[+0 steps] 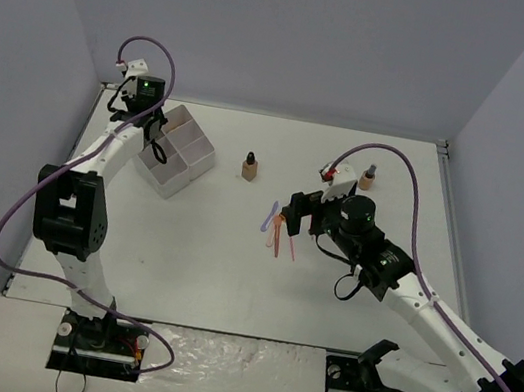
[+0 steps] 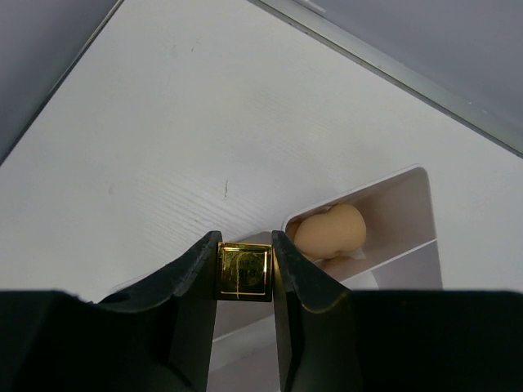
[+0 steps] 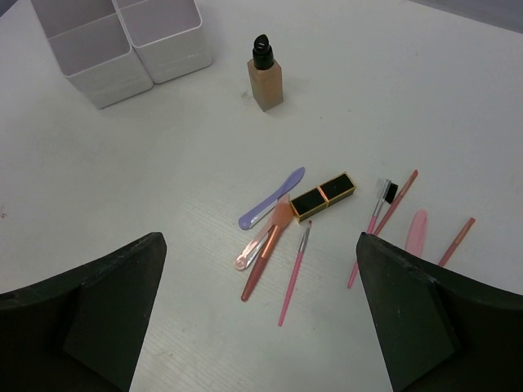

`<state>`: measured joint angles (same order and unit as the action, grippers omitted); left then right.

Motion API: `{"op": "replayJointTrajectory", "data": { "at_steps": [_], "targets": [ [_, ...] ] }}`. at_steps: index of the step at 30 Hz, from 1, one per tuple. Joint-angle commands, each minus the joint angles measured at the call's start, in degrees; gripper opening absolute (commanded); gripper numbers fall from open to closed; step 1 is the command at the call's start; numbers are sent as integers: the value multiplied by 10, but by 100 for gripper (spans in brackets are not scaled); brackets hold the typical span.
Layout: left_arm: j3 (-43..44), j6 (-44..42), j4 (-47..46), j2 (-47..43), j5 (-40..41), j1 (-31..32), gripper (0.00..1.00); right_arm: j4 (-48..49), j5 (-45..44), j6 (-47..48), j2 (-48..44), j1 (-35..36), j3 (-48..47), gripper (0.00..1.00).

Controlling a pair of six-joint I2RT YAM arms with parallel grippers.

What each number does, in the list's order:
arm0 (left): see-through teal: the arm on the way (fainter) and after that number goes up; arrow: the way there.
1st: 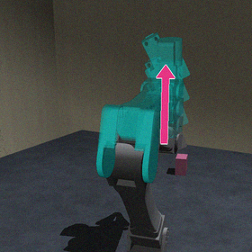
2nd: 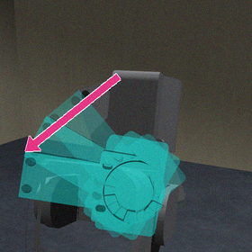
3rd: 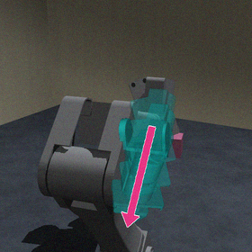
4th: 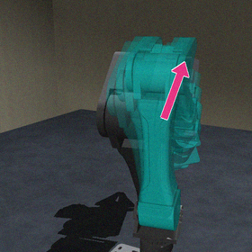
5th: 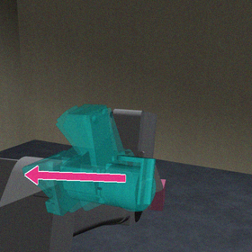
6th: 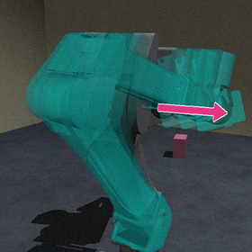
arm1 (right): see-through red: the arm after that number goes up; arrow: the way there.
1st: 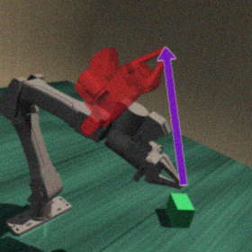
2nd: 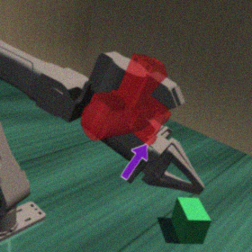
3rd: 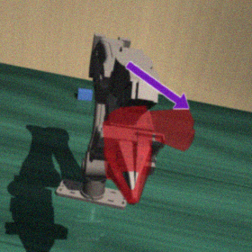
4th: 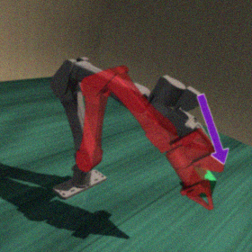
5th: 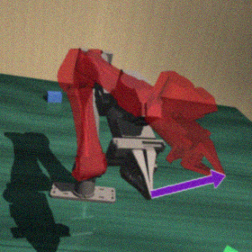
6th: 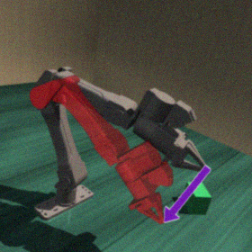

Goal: Organize the makeup

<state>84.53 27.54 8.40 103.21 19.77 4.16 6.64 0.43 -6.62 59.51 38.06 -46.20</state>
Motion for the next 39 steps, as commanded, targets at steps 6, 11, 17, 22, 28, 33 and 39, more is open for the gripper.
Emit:
{"op": "replayJointTrajectory", "data": {
  "at_steps": [6,11,17,22,28,33,39],
  "targets": [
    [43,47,-37,7,28,-2,6,30,13,-7,-6,-10,4,100],
    [39,59,-30,14,30,-1,14,31,17,-7,-6,-13,6,100],
    [31,67,-30,13,29,3,26,30,19,-7,-6,-15,9,100],
    [32,68,-29,12,29,4,35,30,25,-10,-8,-14,12,100],
    [37,65,-23,8,26,4,40,30,28,-14,-13,-15,13,100],
    [47,50,-14,-9,17,10,44,30,26,-14,-19,-17,10,100],
    [60,-7,26,-64,-30,37,55,26,24,-14,-26,-17,-3,100]
  ]
}}
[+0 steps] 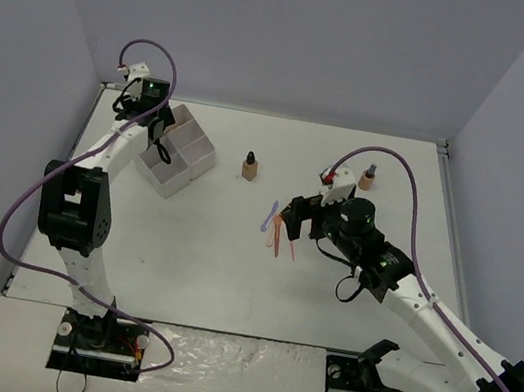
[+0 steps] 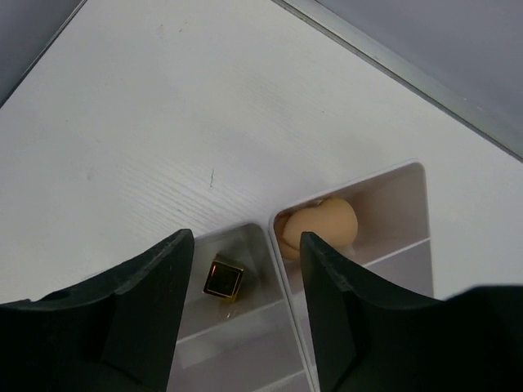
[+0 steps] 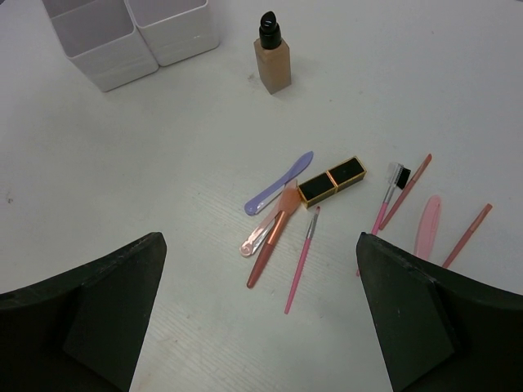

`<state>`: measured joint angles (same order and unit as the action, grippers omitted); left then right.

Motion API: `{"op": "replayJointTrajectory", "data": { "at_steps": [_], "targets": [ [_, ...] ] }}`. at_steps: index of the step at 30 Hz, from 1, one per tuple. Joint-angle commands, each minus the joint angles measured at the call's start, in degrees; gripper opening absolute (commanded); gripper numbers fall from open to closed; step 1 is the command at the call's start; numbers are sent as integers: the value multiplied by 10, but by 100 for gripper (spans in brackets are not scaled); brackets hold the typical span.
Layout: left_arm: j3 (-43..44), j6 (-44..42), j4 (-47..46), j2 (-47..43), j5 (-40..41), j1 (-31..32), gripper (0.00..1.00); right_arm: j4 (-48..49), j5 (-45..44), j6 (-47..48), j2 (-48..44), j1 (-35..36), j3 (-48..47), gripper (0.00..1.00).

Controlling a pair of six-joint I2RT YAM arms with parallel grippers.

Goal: Organize the makeup

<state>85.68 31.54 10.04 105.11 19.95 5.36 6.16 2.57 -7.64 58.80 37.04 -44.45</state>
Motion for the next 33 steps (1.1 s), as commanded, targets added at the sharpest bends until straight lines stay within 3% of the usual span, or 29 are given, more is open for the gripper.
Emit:
{"op": "replayJointTrajectory", "data": {
  "at_steps": [1,6,11,16,22,33],
  "targets": [
    [49,-58,18,-95,-45,32,57,30,0,-4,-21,-7,-22,100],
    [51,-123,64,-149,-123,106,77,20,-10,-1,-38,-11,-31,100],
    [67,-145,109,-148,-198,200,97,4,-24,0,-61,-15,-34,100],
    [90,-150,117,-97,-267,272,97,-11,-45,-1,-98,-18,-32,100],
    [196,-167,190,15,-288,337,96,-45,-75,-12,-143,-19,-34,100],
    [370,-169,288,216,-312,373,73,-105,-114,-38,-197,-19,-29,100]
  ]
}}
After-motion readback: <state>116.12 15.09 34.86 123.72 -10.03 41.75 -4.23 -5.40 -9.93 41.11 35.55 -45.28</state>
